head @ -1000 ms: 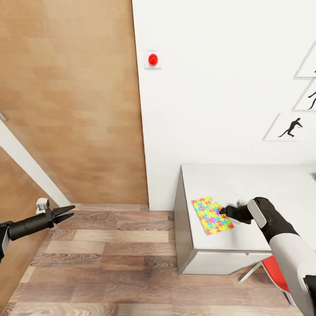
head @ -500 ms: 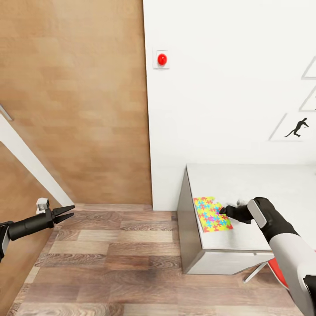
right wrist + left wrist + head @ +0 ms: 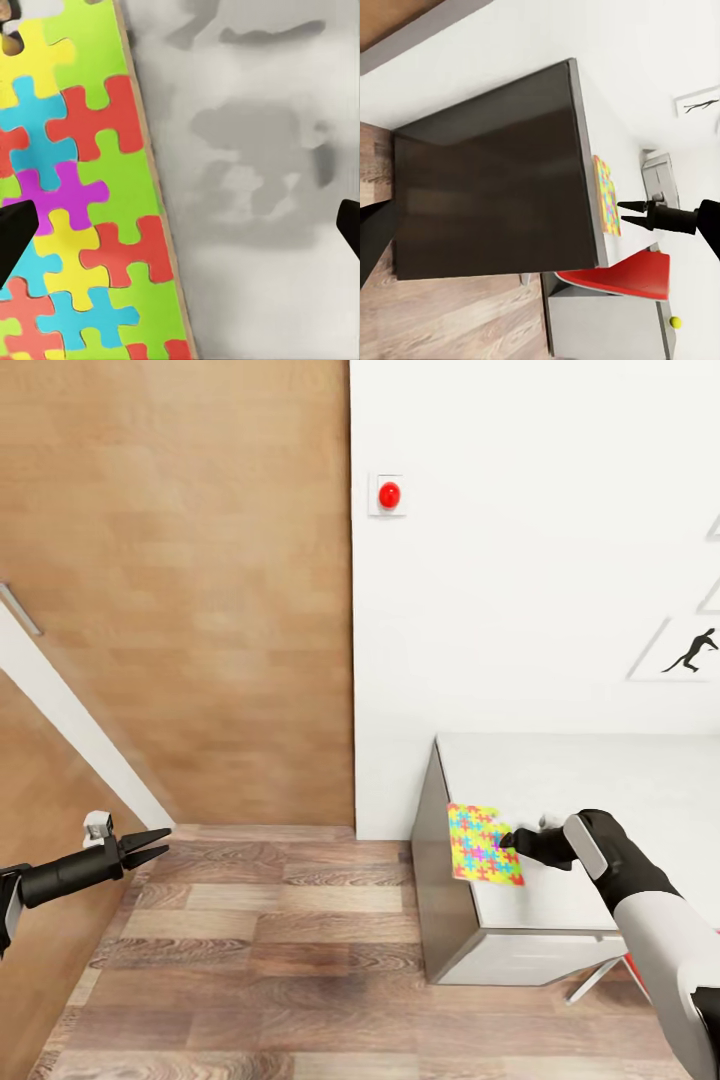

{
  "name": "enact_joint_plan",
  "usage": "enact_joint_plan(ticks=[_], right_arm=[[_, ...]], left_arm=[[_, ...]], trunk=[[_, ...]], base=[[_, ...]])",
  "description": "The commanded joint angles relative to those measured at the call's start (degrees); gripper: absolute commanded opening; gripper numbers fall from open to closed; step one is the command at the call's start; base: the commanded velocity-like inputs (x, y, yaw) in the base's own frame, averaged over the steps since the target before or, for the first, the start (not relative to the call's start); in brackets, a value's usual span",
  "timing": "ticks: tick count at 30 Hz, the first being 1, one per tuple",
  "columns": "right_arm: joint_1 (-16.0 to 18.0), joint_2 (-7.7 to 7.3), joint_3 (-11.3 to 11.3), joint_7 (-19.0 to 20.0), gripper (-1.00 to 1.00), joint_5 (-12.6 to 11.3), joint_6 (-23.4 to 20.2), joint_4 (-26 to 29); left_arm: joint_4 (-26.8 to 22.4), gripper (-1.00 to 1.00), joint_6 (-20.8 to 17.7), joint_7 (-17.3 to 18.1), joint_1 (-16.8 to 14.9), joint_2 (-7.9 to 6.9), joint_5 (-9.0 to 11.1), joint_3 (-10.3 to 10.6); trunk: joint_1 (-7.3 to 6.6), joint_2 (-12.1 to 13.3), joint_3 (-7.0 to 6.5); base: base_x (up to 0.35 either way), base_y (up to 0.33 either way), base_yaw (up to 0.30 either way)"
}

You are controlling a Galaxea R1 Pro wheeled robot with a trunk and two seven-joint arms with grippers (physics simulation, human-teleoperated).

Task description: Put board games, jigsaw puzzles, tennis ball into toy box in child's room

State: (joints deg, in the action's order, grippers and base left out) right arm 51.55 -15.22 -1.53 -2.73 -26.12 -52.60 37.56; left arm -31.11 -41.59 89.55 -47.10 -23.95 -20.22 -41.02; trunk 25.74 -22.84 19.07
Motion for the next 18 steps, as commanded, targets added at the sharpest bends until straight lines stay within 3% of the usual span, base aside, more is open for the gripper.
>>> enact_joint_plan(ticks=[1, 7, 18], right_arm=[[-0.03, 0.03, -0.05, -0.17, 1.0, -1.03, -0.22, -0.29], [-0.04, 0.02, -0.05, -0.17, 1.0, -1.03, -0.22, -0.29], [-0.04, -0.12, -0.05, -0.17, 1.0, -1.03, -0.22, -0.29]], left_arm=[[-0.01, 1.0, -0.6, 0.45, -0.1, 0.04, -0.61, -0.29], [0.0, 1.0, -0.6, 0.45, -0.1, 0.12, -0.61, -0.29], [0.0, 1.0, -0.53, 0.45, -0.1, 0.13, -0.61, -0.33]], trunk=[[0.05, -0.08, 0.12], [0.05, -0.08, 0.12], [0.05, -0.08, -0.02]], base=[[0.0, 0.119, 0.0], [0.0, 0.124, 0.0], [0.0, 0.012, -0.025]])
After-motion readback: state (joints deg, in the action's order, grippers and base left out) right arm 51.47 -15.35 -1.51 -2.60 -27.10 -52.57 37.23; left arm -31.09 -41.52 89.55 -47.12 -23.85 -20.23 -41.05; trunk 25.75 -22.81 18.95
